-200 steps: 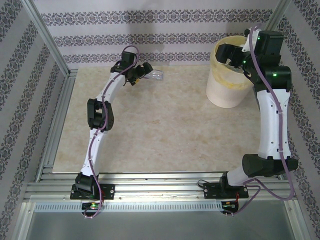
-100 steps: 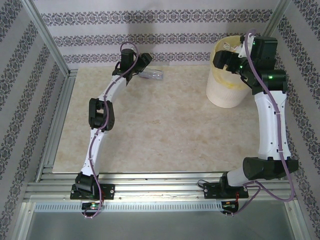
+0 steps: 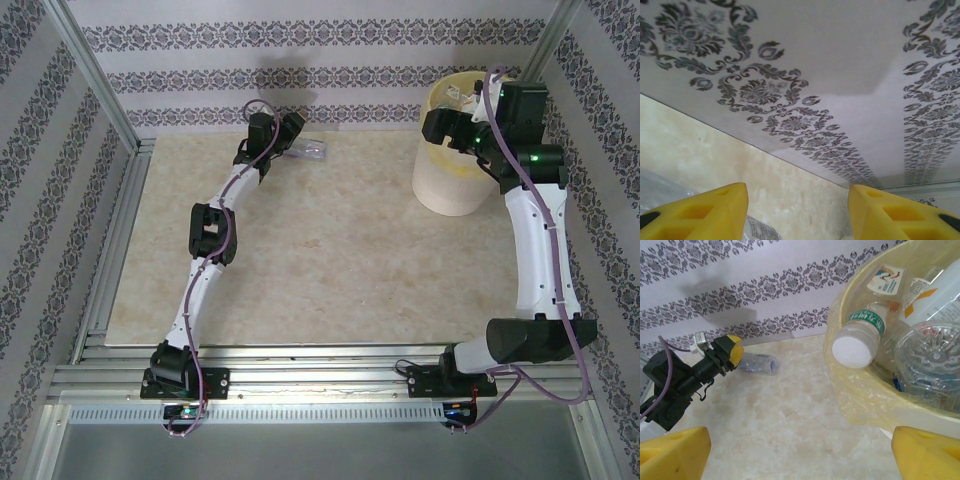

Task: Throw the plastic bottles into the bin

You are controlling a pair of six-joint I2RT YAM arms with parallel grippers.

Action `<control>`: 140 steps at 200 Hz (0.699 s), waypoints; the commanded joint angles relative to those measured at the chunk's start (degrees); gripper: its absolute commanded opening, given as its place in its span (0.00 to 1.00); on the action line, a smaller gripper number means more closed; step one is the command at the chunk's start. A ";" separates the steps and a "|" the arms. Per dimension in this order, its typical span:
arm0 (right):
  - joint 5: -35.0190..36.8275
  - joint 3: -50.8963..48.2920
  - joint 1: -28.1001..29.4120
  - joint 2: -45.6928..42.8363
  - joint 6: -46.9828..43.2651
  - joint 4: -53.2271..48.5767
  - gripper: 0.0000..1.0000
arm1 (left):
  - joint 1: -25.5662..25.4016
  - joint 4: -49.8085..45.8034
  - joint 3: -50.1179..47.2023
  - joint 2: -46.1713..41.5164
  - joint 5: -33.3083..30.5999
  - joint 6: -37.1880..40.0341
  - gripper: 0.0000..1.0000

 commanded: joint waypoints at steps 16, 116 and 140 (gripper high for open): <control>-1.48 -2.30 0.66 -2.16 0.66 2.97 0.93 | 0.64 2.13 2.72 0.49 -2.15 0.41 0.55; -1.55 -4.14 0.79 -4.21 1.08 4.53 0.93 | 1.66 -7.90 2.53 1.28 -1.35 0.50 0.52; -1.07 -5.01 0.84 -5.60 1.12 4.65 0.93 | 2.15 -11.62 0.21 -0.24 0.07 1.54 0.52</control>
